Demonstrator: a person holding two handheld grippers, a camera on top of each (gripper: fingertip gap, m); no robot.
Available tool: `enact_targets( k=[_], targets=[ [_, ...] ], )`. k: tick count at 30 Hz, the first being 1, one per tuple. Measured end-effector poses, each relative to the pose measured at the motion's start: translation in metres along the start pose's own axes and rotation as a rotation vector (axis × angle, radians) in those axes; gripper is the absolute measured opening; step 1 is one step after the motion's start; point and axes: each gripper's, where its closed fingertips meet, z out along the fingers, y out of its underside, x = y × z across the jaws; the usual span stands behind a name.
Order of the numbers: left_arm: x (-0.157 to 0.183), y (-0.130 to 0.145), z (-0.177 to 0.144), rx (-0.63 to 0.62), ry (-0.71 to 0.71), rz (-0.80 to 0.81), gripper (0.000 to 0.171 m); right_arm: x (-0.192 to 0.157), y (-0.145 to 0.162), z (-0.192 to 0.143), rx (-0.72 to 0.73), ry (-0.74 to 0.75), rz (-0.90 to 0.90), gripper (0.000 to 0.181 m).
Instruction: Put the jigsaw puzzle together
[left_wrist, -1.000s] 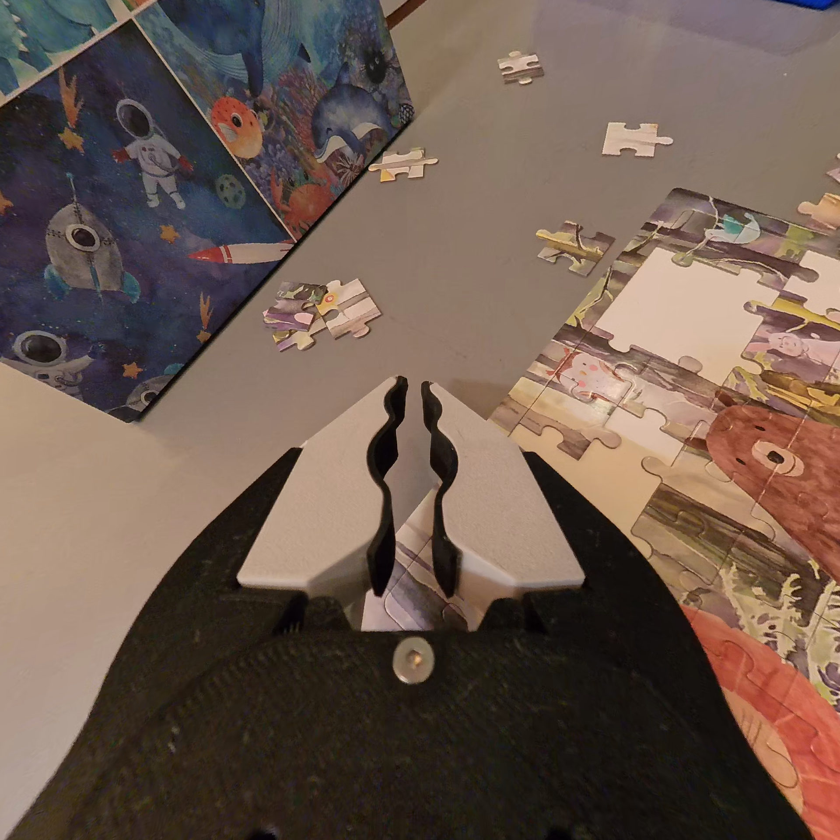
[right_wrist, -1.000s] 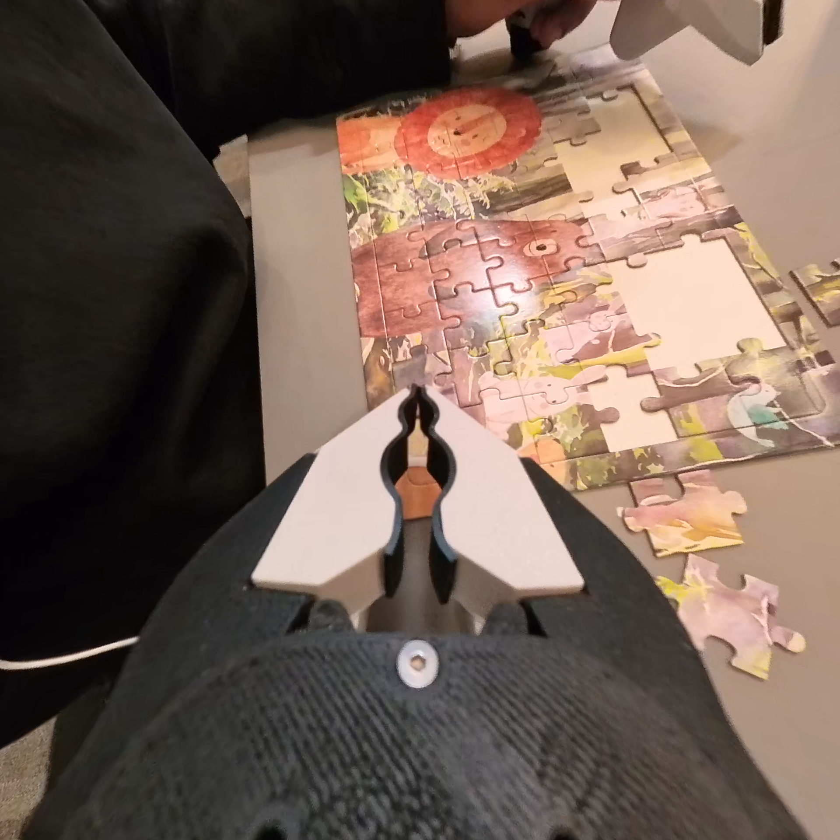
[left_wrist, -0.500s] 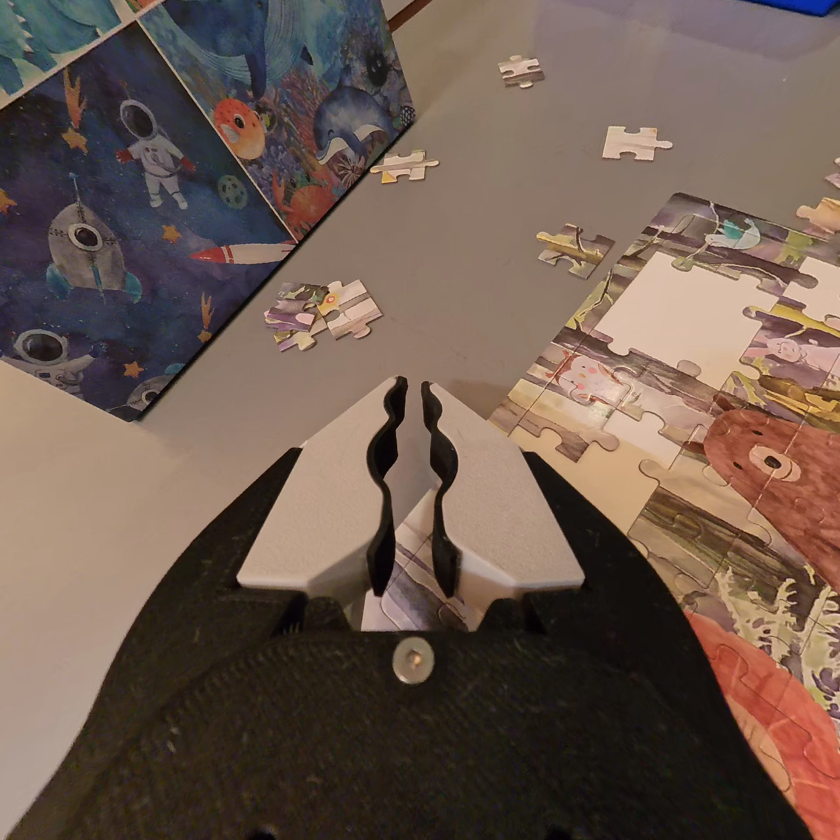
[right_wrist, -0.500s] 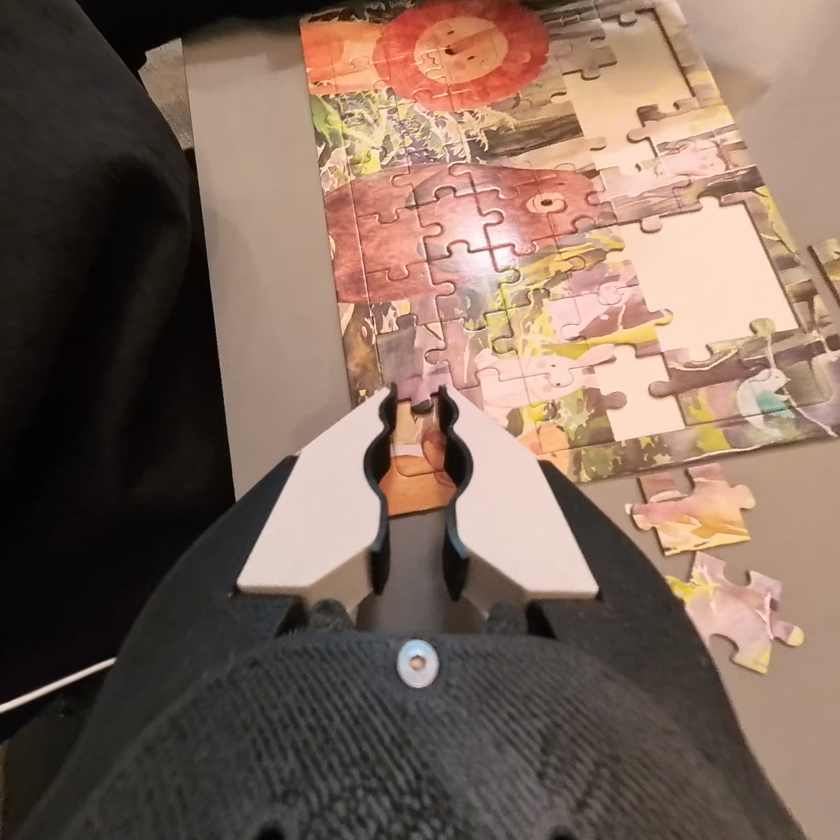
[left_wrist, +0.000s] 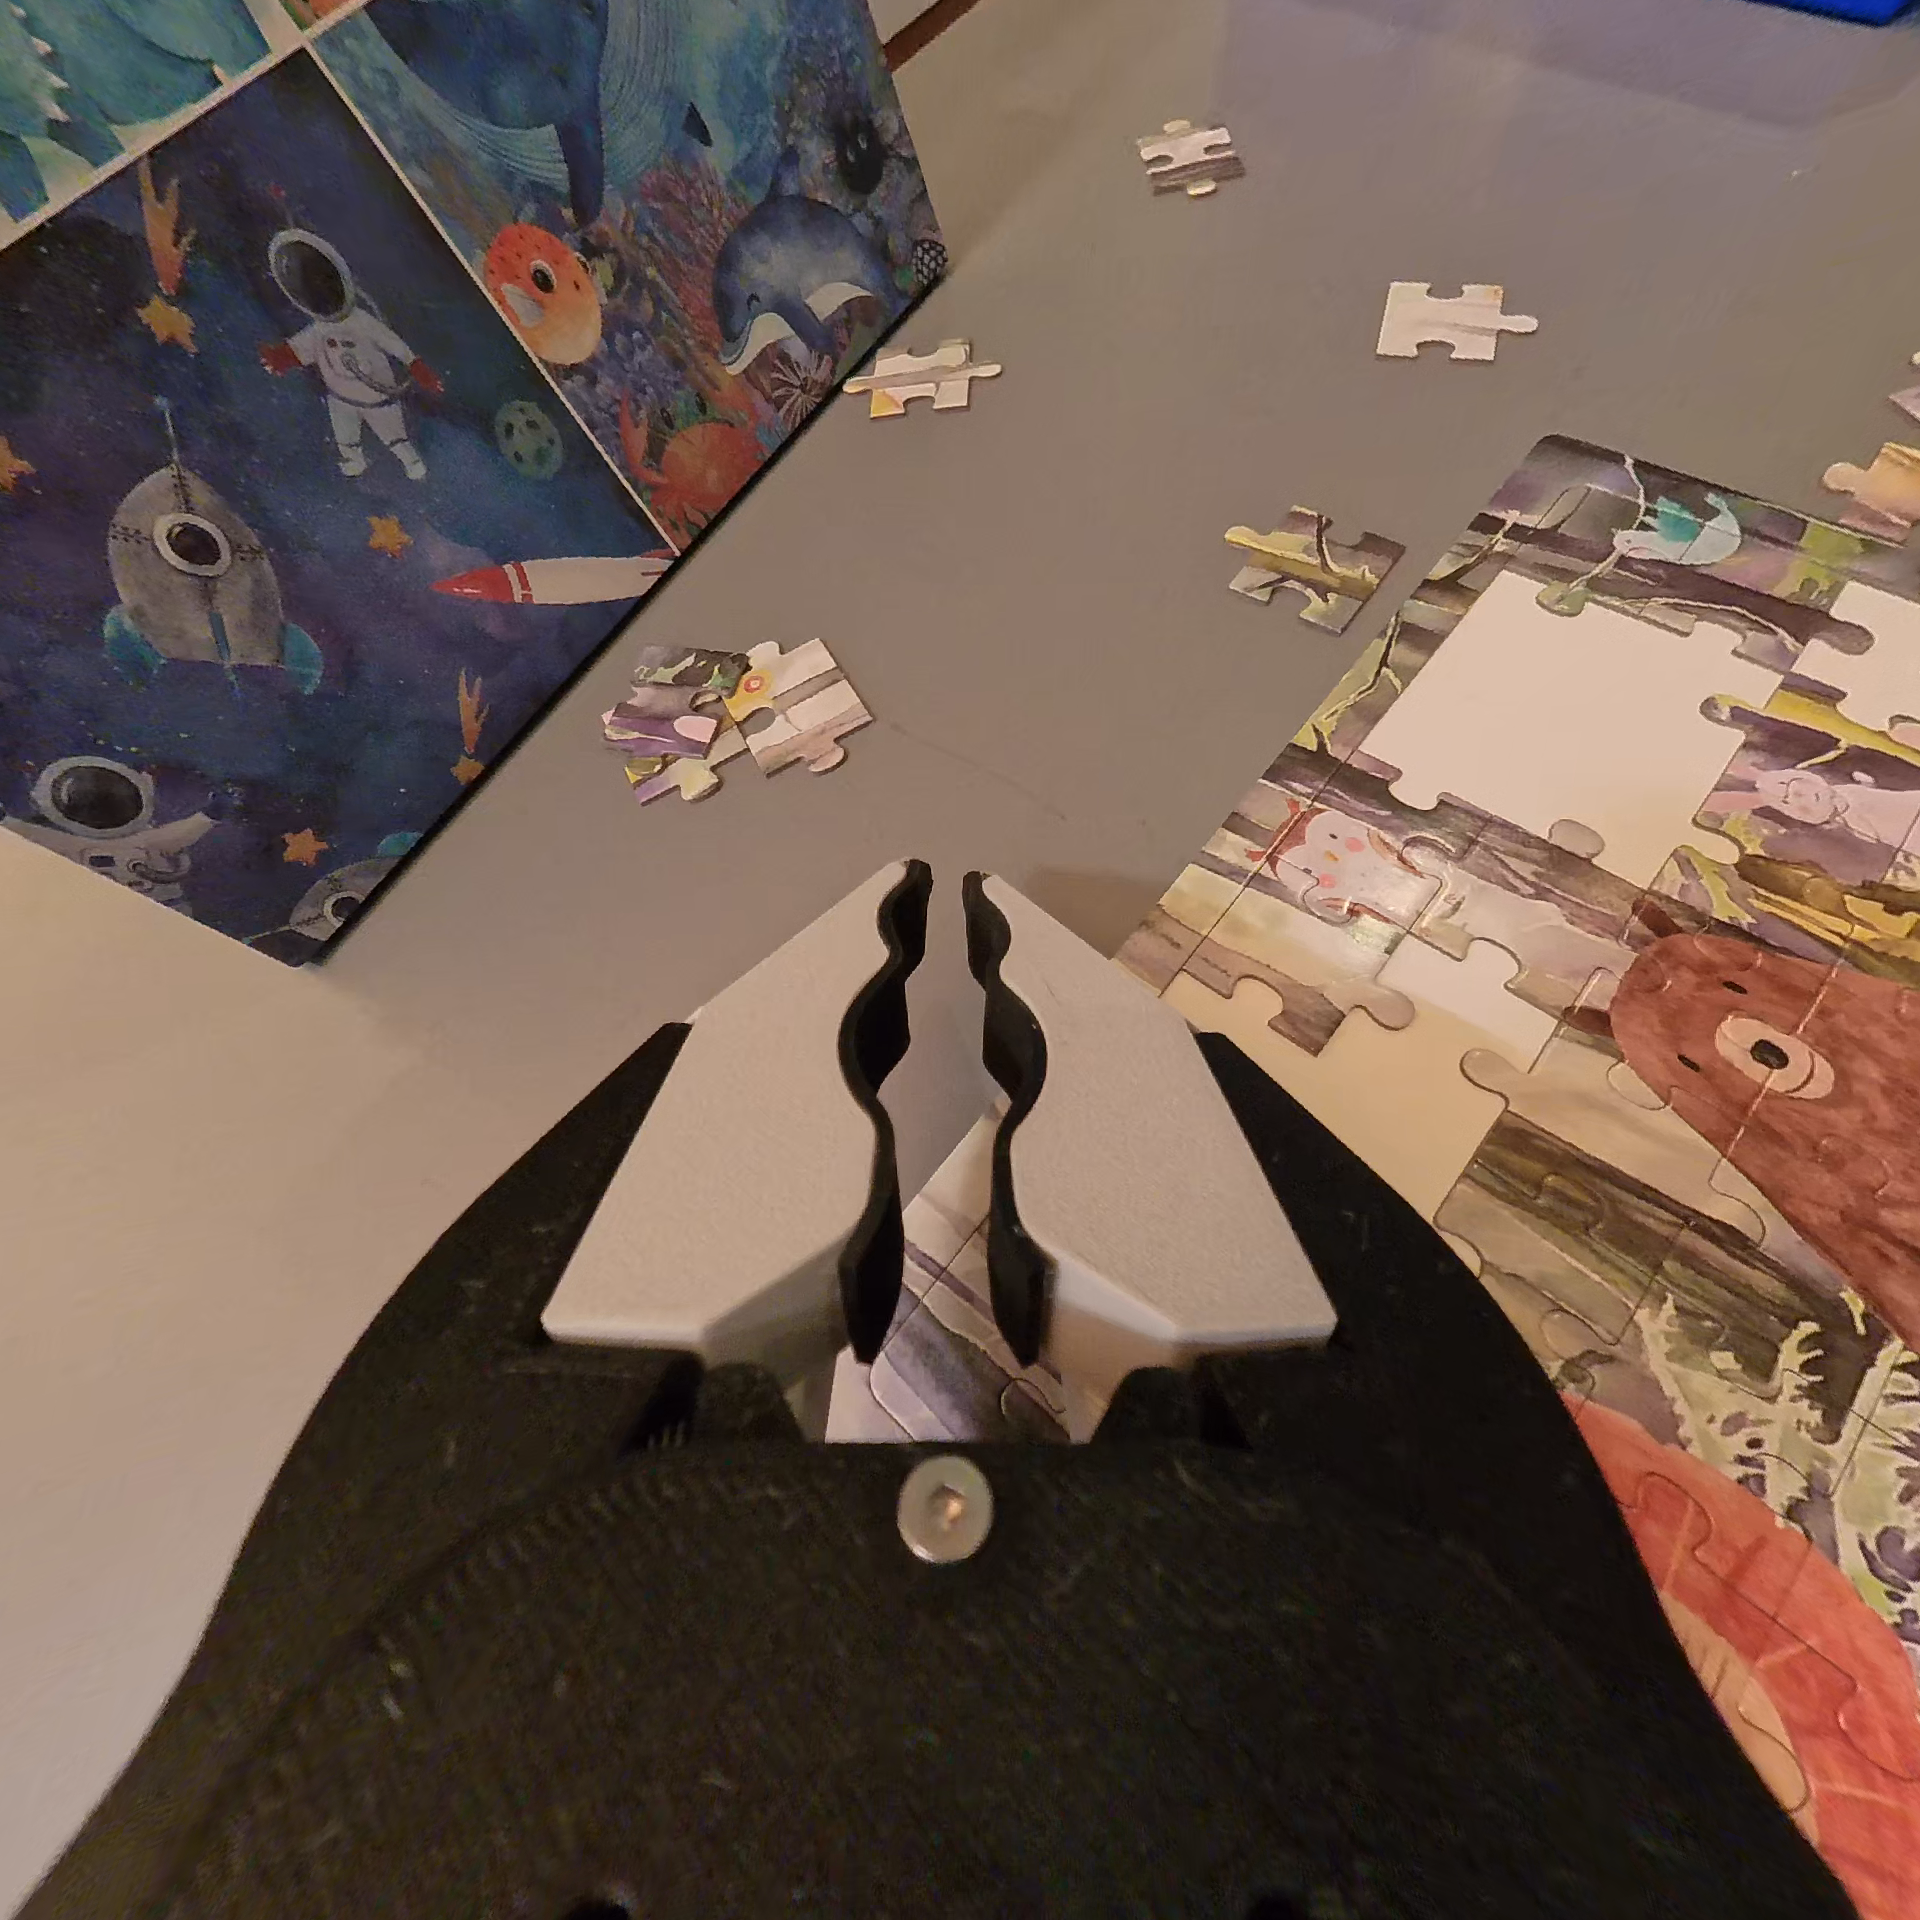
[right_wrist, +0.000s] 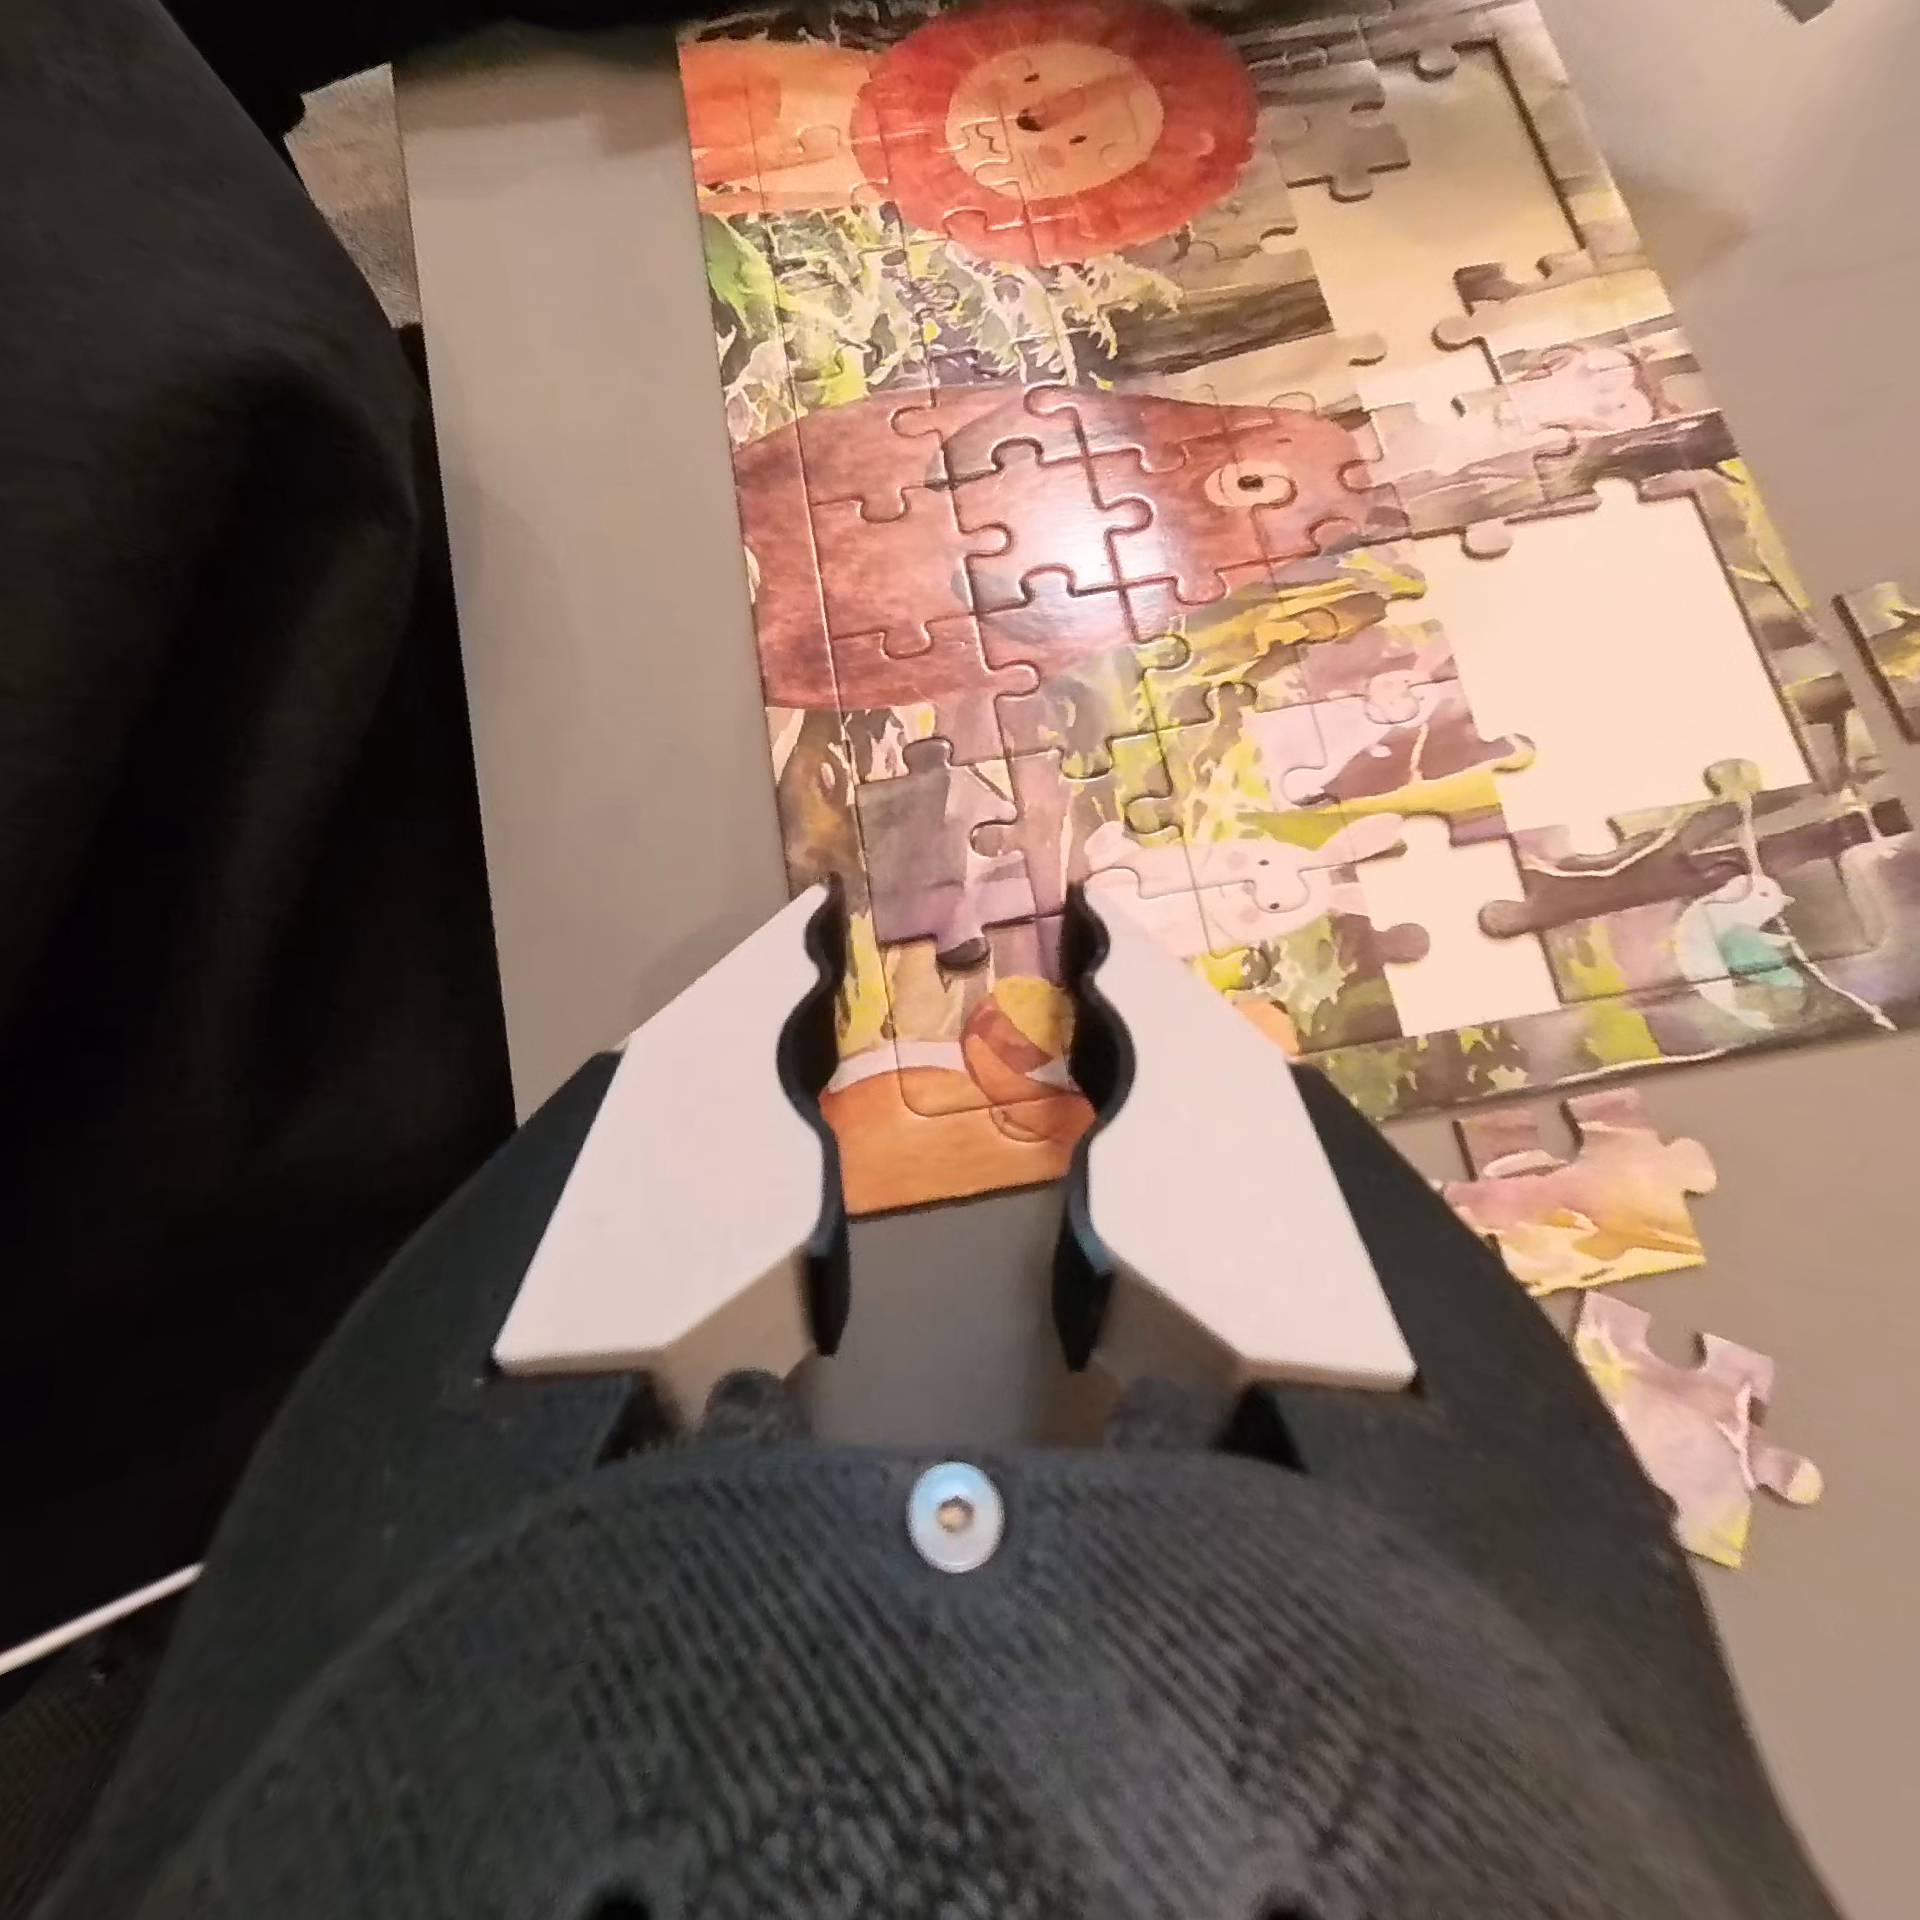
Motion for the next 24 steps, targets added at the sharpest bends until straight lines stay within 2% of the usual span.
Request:
enact_targets(
  k=[5, 13, 24],
  targets=[
    [-0.0001, 0.0, 0.0, 0.0, 0.0, 0.0, 0.005, -0.001, 0.0, 0.0014, -0.027, 0.009, -0.038, 0.03],
    [-0.0003, -0.0002, -0.0001, 0.002, 0.001, -0.003, 0.005, -0.0015, -0.0007, 0.0015, -0.08, -0.009, -0.042, 0.029],
    [0.0001, -0.0001, -0.0001, 0.001, 0.002, -0.002, 0.005, -0.0016, -0.0091, -0.0044, -0.079, -0.047, -0.02, 0.029]
  ],
)
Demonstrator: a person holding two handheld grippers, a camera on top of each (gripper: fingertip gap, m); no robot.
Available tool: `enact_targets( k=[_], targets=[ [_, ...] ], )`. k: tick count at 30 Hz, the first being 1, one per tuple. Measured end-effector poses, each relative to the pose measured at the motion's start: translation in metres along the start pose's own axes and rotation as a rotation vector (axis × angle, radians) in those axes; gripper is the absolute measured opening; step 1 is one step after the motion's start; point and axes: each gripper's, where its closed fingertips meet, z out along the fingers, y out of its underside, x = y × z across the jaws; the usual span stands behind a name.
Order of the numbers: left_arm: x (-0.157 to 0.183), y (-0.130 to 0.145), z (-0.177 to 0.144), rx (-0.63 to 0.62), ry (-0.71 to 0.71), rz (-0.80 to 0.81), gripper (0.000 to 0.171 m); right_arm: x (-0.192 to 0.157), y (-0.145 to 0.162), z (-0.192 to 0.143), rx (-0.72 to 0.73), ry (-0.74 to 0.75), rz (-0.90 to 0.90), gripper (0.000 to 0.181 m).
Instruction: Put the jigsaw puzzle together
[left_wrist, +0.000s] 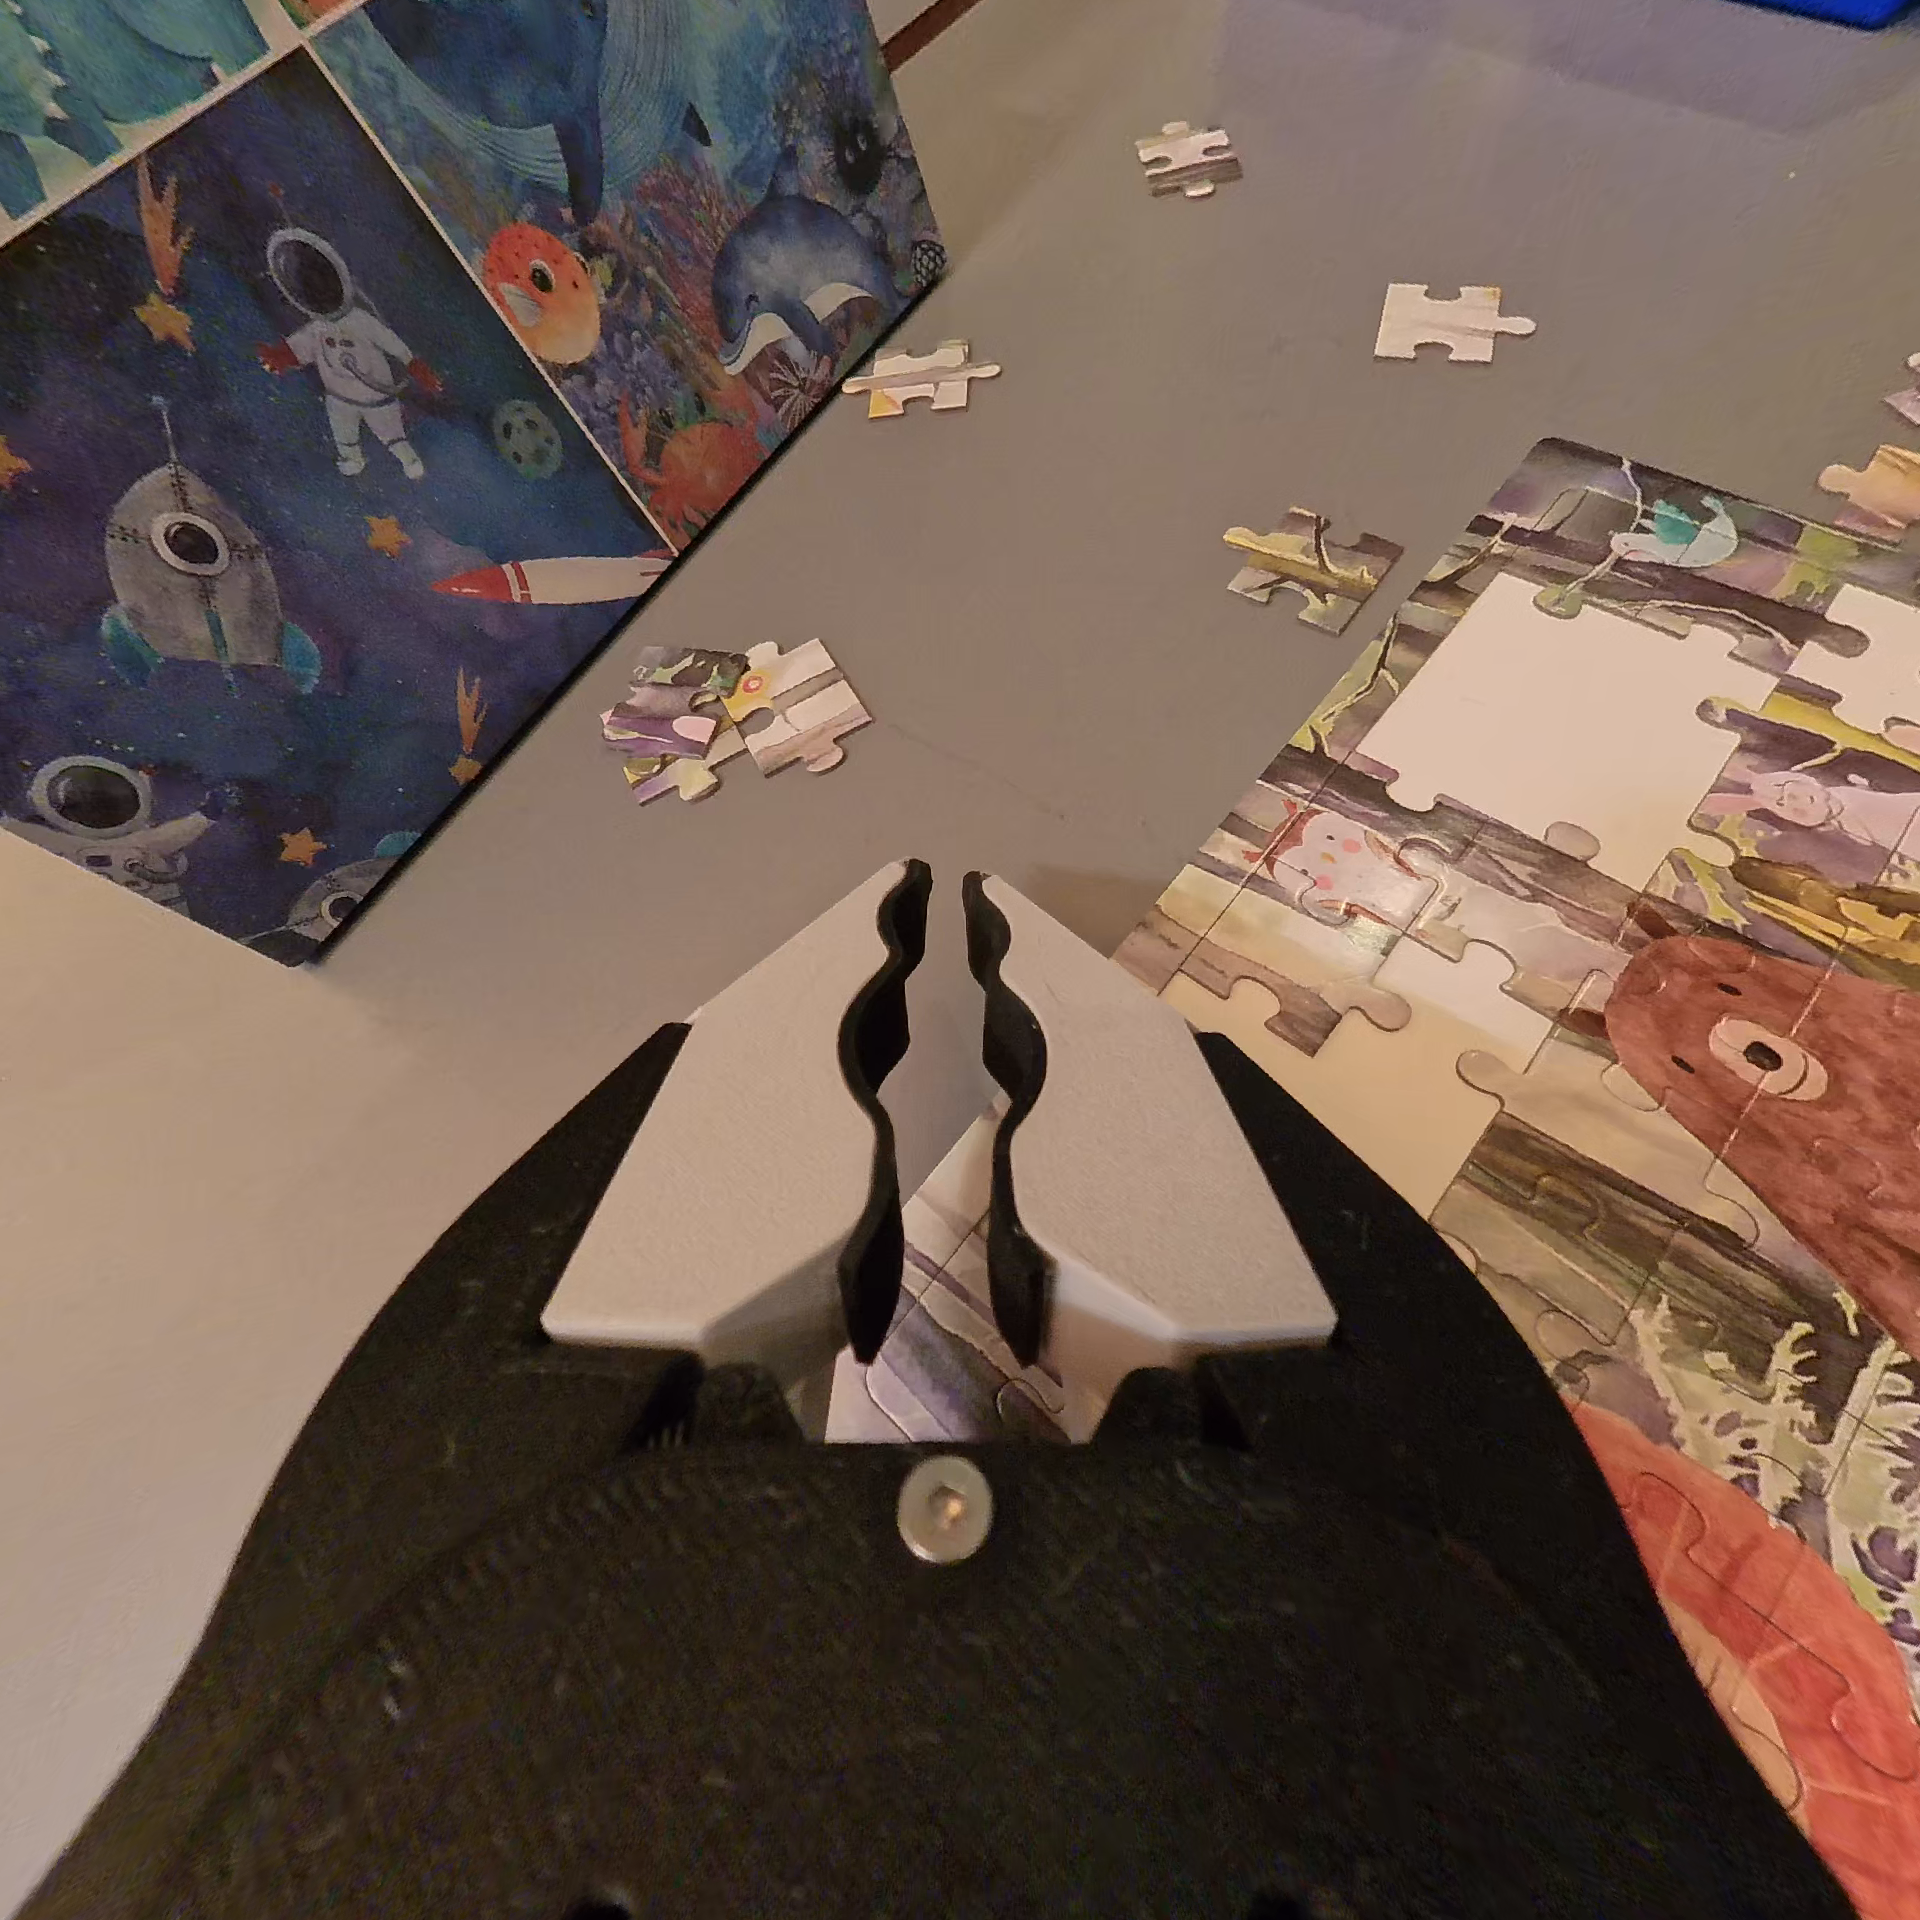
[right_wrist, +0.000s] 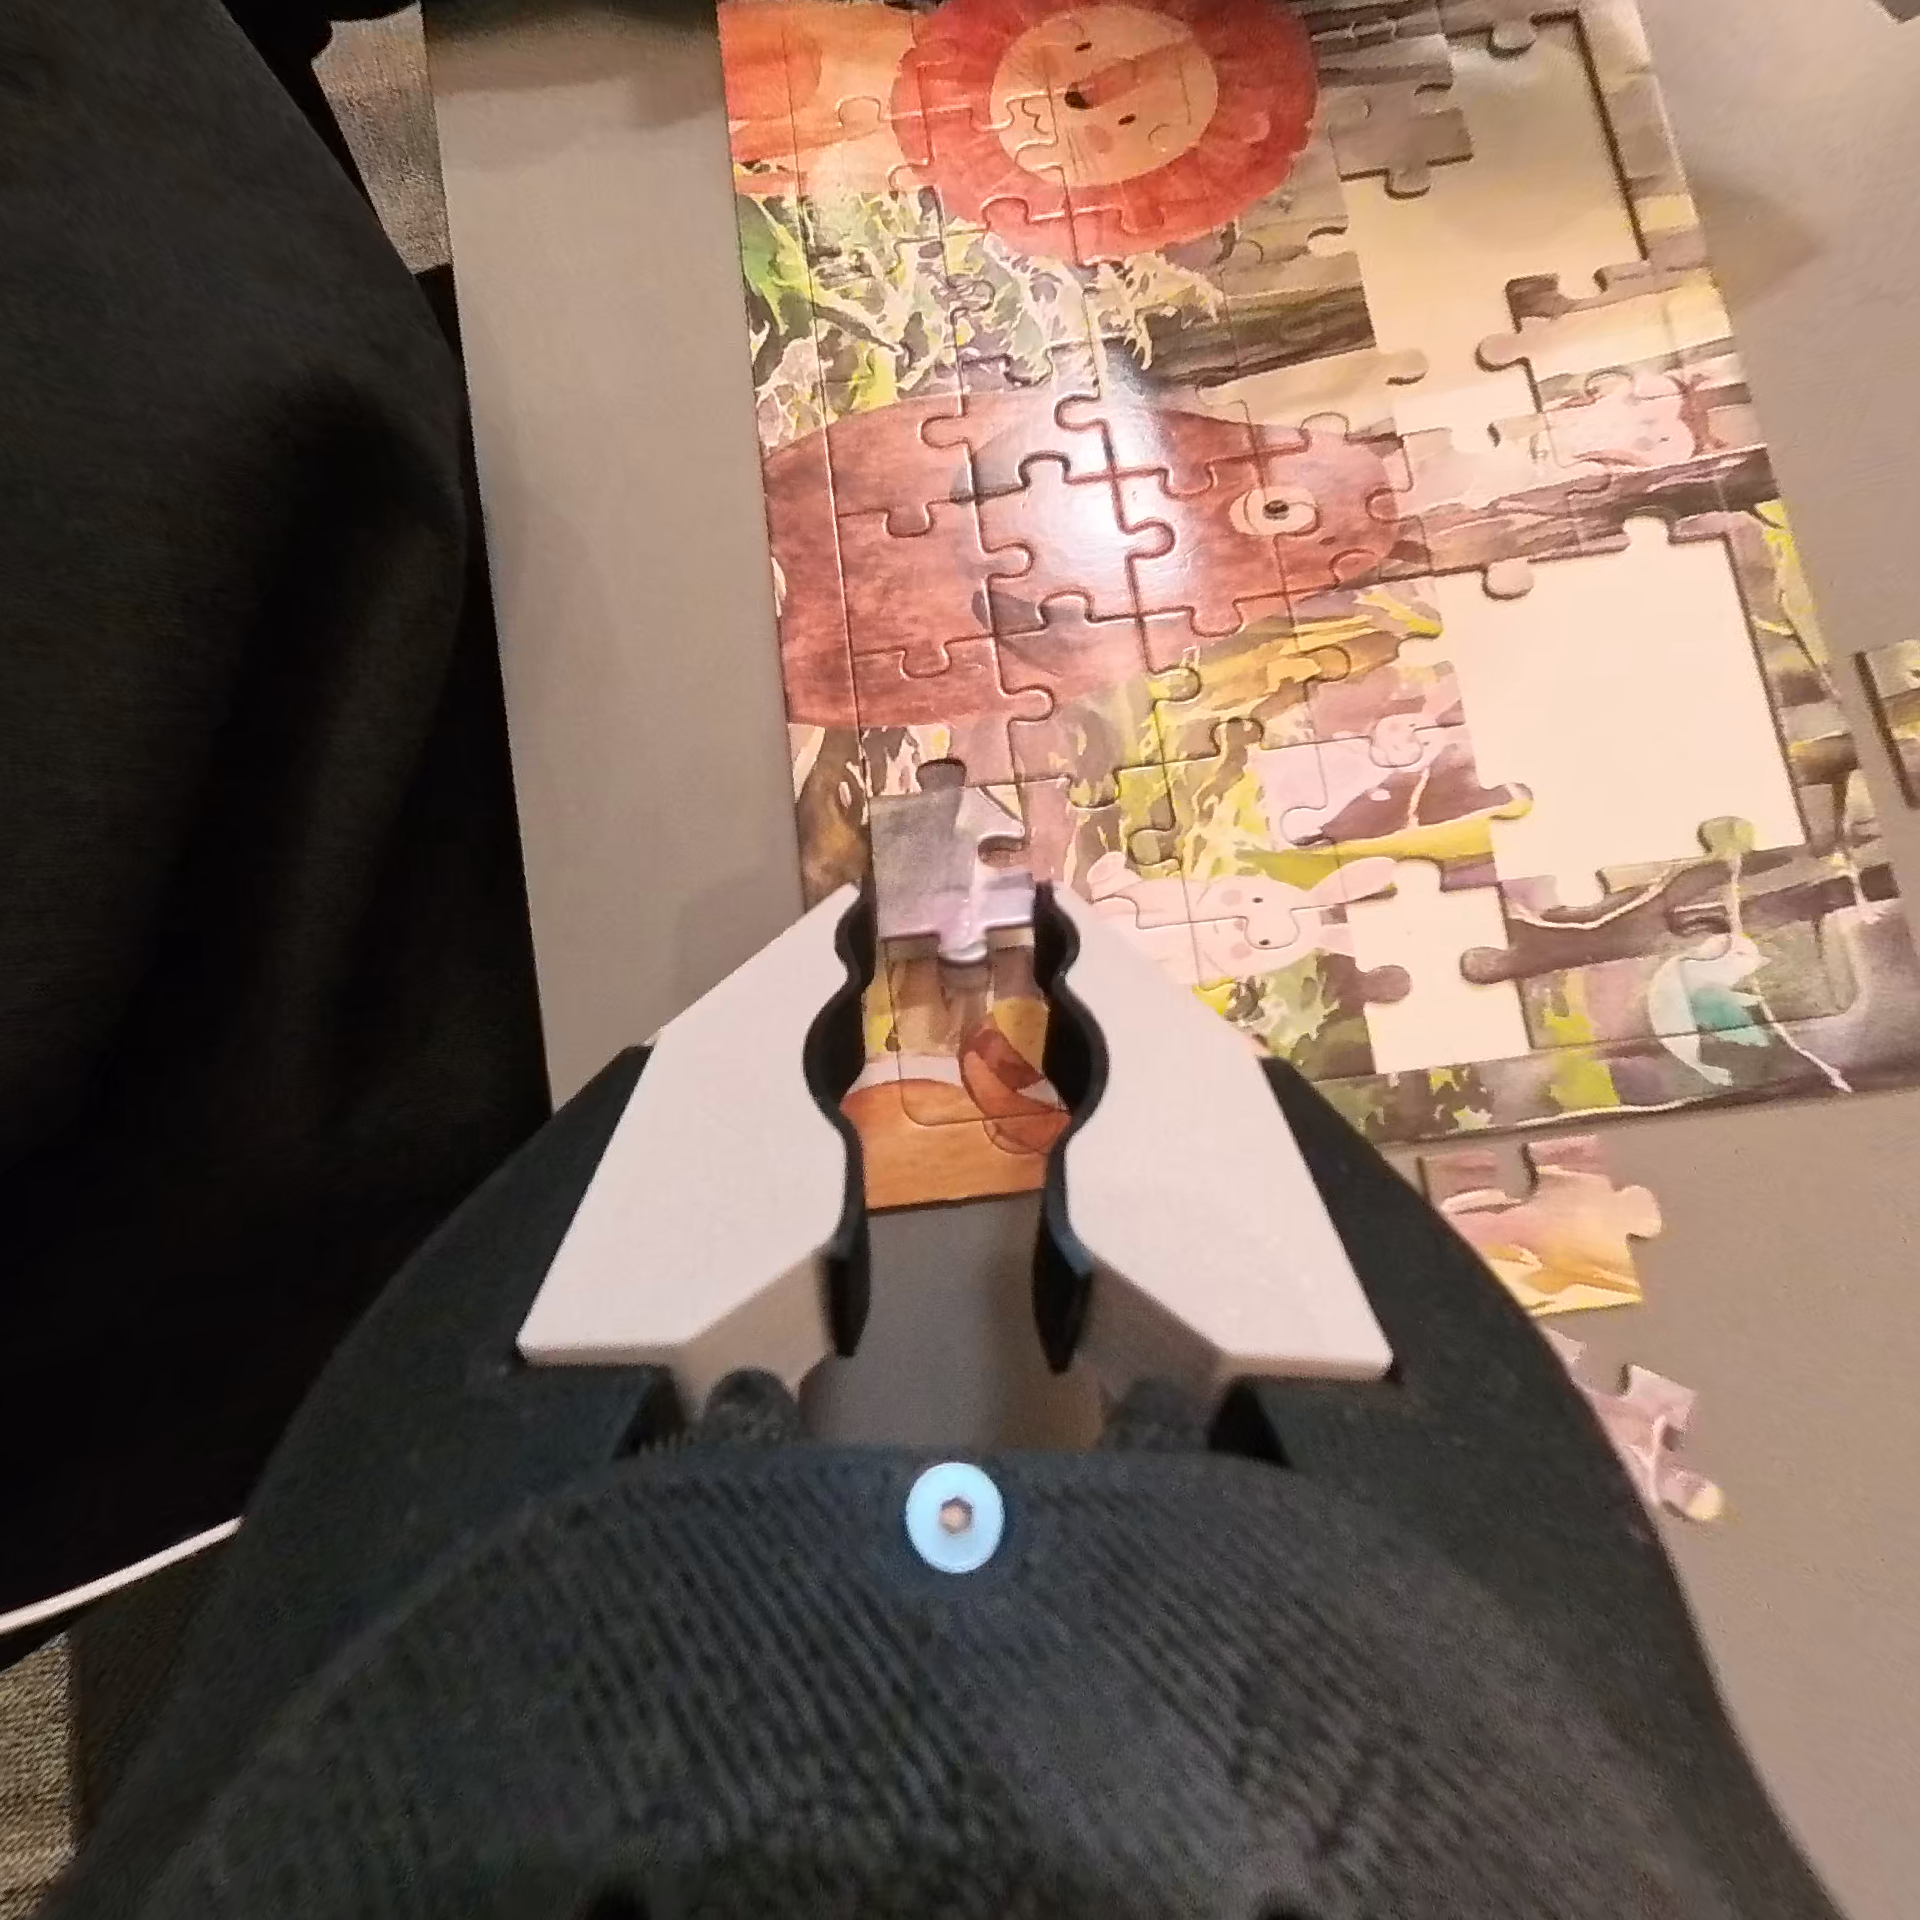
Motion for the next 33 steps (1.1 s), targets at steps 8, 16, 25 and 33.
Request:
enact_targets(
  k=[8, 16, 25, 33],
  targets=[
    [0.0, 0.0, 0.0, 0.001, 0.0, -0.001, 0.005, 0.001, -0.005, -0.007, 0.012, 0.005, -0.007, 0.024],
    [0.0, 0.0, 0.0, 0.001, 0.0, -0.001, 0.005, 0.005, 0.003, -0.005, 0.01, 0.037, 0.012, 0.037],
    [0.0, 0.0, 0.0, 0.002, 0.0, -0.003, 0.005, 0.002, 0.006, 0.009, -0.016, 0.048, -0.041, 0.033],
    [0.0, 0.0, 0.0, 0.001, 0.0, 0.0, 0.005, -0.004, 0.001, 0.006, -0.032, 0.044, -0.094, 0.009]
  ],
)
